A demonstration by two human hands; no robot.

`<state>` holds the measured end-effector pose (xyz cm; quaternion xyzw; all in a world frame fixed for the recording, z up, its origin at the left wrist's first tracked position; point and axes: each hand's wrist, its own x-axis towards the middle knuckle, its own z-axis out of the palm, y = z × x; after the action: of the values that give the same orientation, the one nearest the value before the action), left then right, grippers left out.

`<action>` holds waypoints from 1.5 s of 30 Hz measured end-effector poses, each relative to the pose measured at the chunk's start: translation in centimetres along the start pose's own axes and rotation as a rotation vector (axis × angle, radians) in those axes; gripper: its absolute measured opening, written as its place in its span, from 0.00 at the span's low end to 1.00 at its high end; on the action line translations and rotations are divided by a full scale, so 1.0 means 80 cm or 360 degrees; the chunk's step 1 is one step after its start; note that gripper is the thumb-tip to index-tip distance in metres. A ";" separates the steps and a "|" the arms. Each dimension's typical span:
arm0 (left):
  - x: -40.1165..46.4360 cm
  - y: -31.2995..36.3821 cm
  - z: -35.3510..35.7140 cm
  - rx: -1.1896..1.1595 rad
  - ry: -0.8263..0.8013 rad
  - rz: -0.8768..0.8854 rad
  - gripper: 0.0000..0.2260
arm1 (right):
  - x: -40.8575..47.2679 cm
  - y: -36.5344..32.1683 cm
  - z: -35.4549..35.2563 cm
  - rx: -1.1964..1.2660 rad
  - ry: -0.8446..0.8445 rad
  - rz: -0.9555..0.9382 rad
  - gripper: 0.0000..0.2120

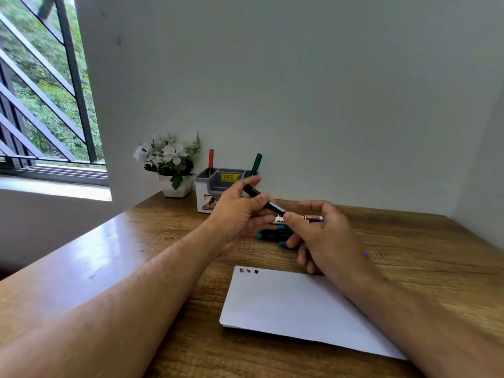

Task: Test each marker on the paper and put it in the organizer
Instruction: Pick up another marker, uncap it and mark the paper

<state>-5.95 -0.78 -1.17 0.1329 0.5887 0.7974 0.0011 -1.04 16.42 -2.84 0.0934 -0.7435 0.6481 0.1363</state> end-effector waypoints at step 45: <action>0.132 0.057 -0.106 0.2120 0.0999 0.0681 0.19 | -0.002 -0.005 0.010 -0.0524 -0.0081 0.0246 0.05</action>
<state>-17.22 -8.50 3.00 -0.0161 0.8791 0.2574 -0.4009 -0.85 15.58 -2.59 0.0287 -0.8476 0.5236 0.0806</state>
